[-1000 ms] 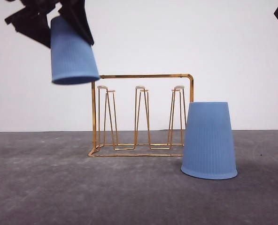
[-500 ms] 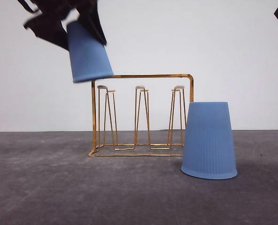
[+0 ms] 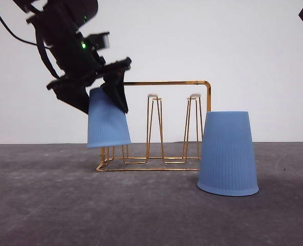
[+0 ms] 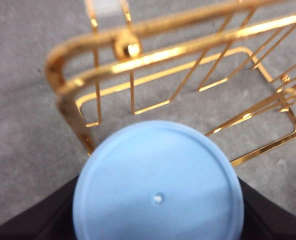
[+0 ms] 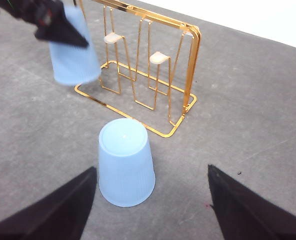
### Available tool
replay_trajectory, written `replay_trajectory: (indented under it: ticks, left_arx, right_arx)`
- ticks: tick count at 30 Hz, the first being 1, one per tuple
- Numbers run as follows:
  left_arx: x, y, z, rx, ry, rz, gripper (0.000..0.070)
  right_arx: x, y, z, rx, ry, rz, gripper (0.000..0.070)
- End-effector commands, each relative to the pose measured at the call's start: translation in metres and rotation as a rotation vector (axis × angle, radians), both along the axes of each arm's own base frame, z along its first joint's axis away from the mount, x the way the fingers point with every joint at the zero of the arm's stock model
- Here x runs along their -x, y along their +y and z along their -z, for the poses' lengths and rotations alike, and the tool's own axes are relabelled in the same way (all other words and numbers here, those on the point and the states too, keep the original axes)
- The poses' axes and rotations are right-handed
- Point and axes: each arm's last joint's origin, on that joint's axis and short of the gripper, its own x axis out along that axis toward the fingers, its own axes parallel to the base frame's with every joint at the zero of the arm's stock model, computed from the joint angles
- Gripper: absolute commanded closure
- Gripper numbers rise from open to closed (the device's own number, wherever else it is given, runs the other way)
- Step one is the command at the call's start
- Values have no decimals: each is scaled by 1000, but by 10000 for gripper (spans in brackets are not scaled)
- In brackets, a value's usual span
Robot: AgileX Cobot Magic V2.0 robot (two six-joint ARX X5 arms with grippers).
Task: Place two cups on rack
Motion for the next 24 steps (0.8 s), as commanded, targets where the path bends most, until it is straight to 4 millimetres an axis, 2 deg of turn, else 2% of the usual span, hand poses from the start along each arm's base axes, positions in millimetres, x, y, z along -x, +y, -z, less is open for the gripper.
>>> replay_trajectory:
  ticks: [1, 2, 3, 5, 11, 16, 20, 24]
  left_arx:
    - [-4, -6, -3, 9, -19, 7, 265]
    - [-4, -7, -2, 8, -18, 11, 195]
    - [-3, -8, -2, 9, -19, 13, 156]
    - [-2, -8, -6, 12, -21, 16, 131]
    - [16, 1, -37, -25, 92, 33, 157]
    - [40, 13, -61, -34, 186, 63, 301]
    - [57, 22, -66, -36, 263, 79, 318]
    - [76, 31, -58, -31, 281, 78, 317]
  right_arx:
    - [0, 1, -4, -2, -18, -5, 247]
    - [0, 1, -4, -2, -18, -5, 247]
    - [0, 1, -4, -2, -18, -5, 247]
    - [0, 1, -4, -2, -18, -5, 247]
    - [0, 1, -4, -2, -17, -5, 247]
    - [0, 1, -4, -33, 3, 4, 247]
    - [-4, 3, -1, -54, 39, -8, 247]
    - [-12, 6, 3, -80, 105, -27, 247]
